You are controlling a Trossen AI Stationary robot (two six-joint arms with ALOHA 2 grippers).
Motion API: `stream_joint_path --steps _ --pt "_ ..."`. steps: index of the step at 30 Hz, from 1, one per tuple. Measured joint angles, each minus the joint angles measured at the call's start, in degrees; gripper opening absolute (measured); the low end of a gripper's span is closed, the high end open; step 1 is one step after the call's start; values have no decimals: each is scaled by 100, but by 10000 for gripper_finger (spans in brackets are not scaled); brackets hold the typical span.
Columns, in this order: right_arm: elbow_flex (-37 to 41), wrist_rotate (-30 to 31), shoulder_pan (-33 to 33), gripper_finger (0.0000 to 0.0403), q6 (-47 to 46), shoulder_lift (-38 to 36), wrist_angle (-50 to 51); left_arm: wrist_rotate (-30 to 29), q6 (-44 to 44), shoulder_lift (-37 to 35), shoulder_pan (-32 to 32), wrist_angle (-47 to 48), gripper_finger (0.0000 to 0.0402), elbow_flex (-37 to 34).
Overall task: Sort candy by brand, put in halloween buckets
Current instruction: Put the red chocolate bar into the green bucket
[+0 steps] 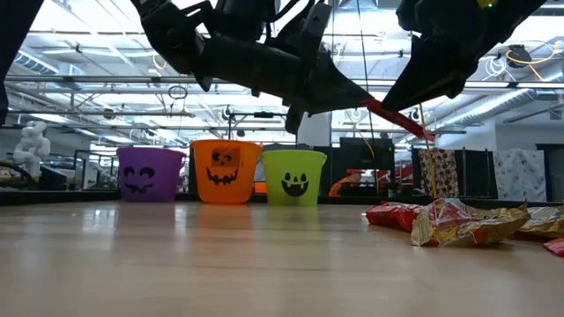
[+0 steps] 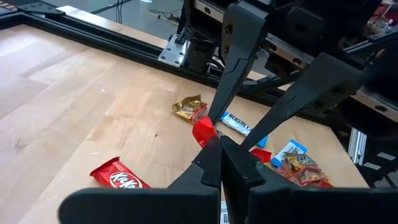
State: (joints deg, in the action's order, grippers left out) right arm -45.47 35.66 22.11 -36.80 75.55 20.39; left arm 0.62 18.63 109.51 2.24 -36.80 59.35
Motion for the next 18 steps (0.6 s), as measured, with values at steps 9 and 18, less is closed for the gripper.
stream_joint_path --steps 9,18 --pt "0 12 37 165 -39 0 -3 42 -133 0 -42 -37 1 -2" --pt "0 38 127 252 -148 -134 262 179 -157 0 -116 -175 1 -4"
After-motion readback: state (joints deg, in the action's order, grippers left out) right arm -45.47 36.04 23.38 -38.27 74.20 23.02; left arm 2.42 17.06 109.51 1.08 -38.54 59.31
